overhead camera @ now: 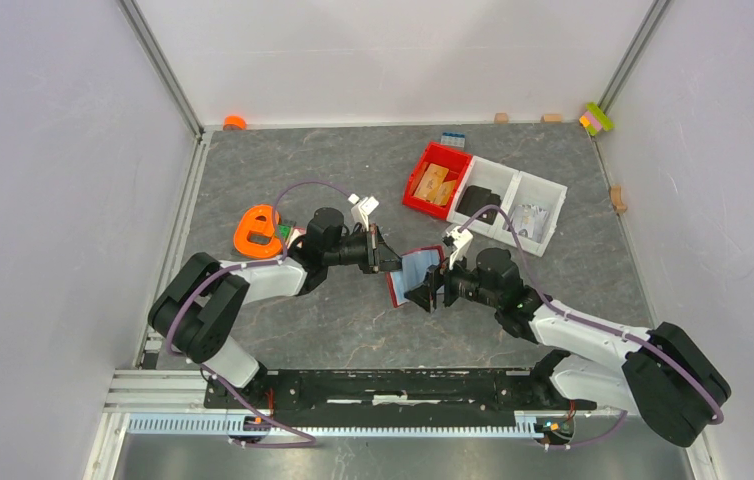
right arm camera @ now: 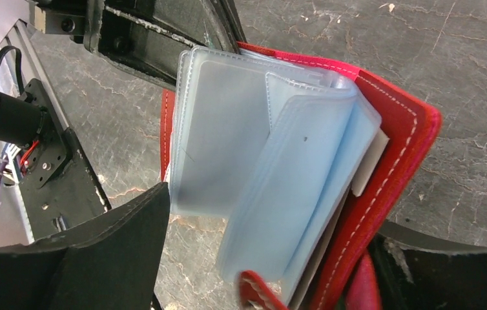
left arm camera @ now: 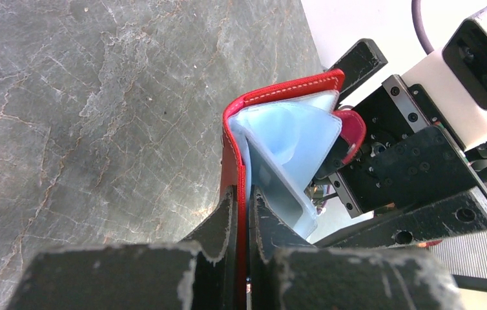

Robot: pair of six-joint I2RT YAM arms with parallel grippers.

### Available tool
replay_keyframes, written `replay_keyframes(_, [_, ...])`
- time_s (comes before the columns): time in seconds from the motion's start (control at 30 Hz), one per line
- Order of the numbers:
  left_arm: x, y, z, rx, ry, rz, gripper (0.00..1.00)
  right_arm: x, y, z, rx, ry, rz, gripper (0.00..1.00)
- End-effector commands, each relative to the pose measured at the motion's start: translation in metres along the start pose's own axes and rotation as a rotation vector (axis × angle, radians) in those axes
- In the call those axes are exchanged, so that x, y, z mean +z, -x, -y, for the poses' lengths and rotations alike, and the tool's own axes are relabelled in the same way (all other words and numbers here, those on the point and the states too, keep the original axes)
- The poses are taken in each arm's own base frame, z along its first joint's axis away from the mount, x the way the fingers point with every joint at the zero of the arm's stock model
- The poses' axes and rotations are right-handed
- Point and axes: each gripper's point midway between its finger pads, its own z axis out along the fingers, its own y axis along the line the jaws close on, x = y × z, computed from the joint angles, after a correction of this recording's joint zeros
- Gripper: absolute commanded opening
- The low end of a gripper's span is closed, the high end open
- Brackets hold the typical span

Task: Take the credit cards out of the card holder
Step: Remove the credit card from the card holder.

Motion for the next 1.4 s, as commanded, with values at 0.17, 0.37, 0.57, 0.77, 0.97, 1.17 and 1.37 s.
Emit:
replay_keyframes(0.17, [-0.002, 0.006, 0.016, 0.033, -0.056, 0.015, 0.02, -0.002, 0.031, -0.009, -0.054, 0.013, 0.088, 0.77])
replay_keyframes(0.37, [-0.002, 0.006, 0.017, 0.035, -0.06, 0.013, 0.02, -0.006, 0.036, -0.014, -0.06, 0.027, 0.109, 0.63])
replay_keyframes(0.57, [-0.003, 0.006, 0.02, 0.038, -0.071, 0.014, 0.02, -0.008, 0.039, -0.009, -0.06, -0.006, 0.124, 0.51])
replay_keyframes(0.77, [-0.003, 0.006, 0.019, 0.035, -0.069, 0.017, 0.02, -0.008, 0.037, -0.006, -0.062, -0.021, 0.116, 0.8])
replay_keyframes(0.97, [-0.003, 0.007, 0.019, 0.033, -0.064, 0.02, 0.02, -0.015, 0.043, 0.013, -0.062, -0.143, 0.136, 0.96])
replay_keyframes(1.17, [-0.002, 0.006, 0.007, 0.023, -0.003, 0.017, 0.02, -0.051, 0.069, 0.047, -0.085, -0.399, 0.247, 0.87])
replay_keyframes(1.37, [0.001, 0.002, -0.015, -0.012, 0.099, -0.006, 0.02, -0.049, 0.078, 0.014, -0.152, -0.22, 0.293, 0.68])
